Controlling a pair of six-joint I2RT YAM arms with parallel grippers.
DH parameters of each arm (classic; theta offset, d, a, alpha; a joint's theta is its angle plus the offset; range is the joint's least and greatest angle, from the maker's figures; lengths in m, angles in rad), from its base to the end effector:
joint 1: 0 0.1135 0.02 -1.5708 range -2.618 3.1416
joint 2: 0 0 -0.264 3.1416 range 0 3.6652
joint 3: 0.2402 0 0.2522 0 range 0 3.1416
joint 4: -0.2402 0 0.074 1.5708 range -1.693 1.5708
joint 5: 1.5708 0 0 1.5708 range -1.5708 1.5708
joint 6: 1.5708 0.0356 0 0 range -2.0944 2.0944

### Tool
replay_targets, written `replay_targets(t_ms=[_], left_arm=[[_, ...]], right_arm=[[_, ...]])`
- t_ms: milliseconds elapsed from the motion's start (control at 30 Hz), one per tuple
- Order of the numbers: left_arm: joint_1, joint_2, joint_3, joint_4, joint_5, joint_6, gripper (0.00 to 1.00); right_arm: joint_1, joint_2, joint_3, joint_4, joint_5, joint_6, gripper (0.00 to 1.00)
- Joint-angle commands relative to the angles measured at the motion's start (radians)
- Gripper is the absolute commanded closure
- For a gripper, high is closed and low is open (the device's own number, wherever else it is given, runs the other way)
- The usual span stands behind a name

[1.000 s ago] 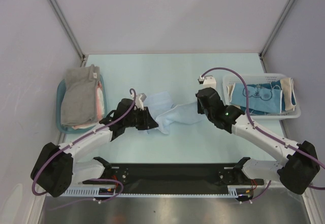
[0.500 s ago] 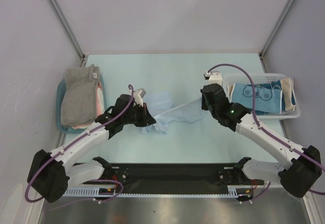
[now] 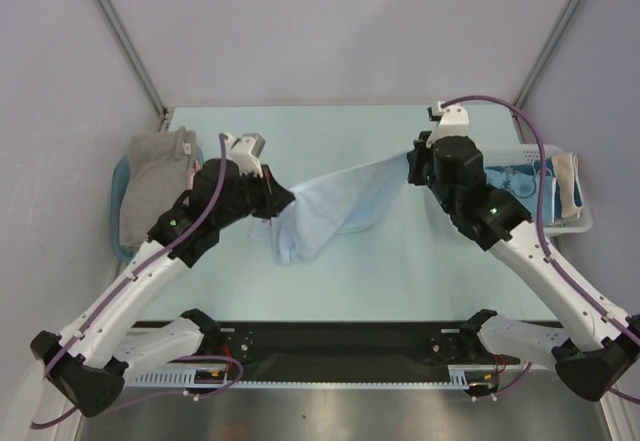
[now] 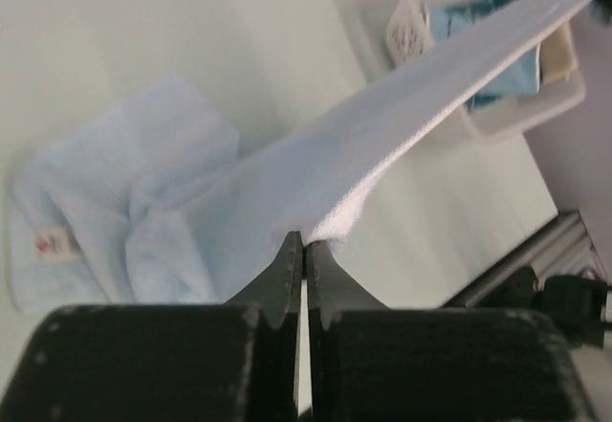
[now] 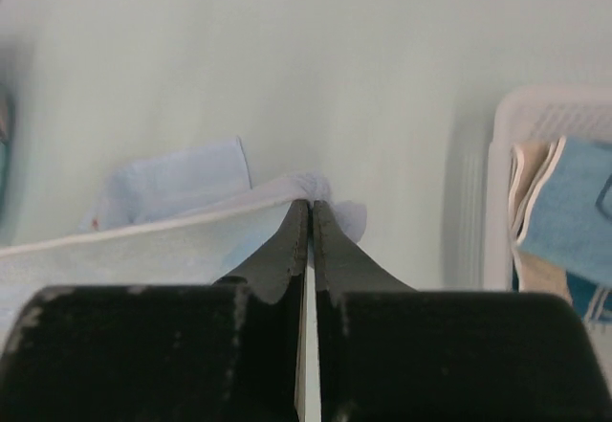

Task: Fold and stack the towels
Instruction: Flatten out the crumpled towel

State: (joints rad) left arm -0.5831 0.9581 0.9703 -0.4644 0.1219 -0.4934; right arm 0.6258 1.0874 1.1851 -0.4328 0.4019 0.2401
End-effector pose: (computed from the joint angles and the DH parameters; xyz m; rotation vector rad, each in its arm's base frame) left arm 0.1735 -0.1196 0.3447 0.1754 2.1069 -0.7886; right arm 0.1995 0.1270 0.3957 -0.0924 1.8814 0.2111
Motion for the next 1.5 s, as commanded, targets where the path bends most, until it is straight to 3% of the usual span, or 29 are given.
replay_targets(t_ms=[0, 133, 367, 733, 833, 1233, 1467], left_arm=[[0.002, 0.027, 0.217, -0.019, -0.166, 0.094, 1.0], [0.002, 0.086, 0.459, 0.007, -0.218, 0.171, 1.0], [-0.018, 0.172, 0.751, 0.041, -0.206, 0.338, 1.0], [-0.13, 0.221, 1.08, 0.067, -0.13, 0.544, 0.99], [-0.153, 0.237, 1.152, 0.064, -0.039, 0.566, 1.0], [-0.165, 0.228, 1.297, 0.176, 0.104, 0.555, 1.0], [-0.164, 0.267, 1.268, 0.196, -0.019, 0.607, 1.0]], right_arm=[[-0.017, -0.037, 0.155, 0.095, -0.009, -0.087, 1.0], [-0.012, -0.011, 0.279, 0.16, -0.049, -0.186, 1.0], [0.009, 0.012, 0.447, 0.247, -0.123, -0.346, 1.0], [0.253, 0.045, 0.636, 0.33, -0.089, -0.628, 1.0], [0.301, 0.049, 0.686, 0.333, -0.104, -0.668, 1.0], [0.393, 0.091, 0.915, 0.309, -0.241, -0.723, 1.0], [0.394, 0.144, 0.927, 0.356, -0.169, -0.782, 1.0]])
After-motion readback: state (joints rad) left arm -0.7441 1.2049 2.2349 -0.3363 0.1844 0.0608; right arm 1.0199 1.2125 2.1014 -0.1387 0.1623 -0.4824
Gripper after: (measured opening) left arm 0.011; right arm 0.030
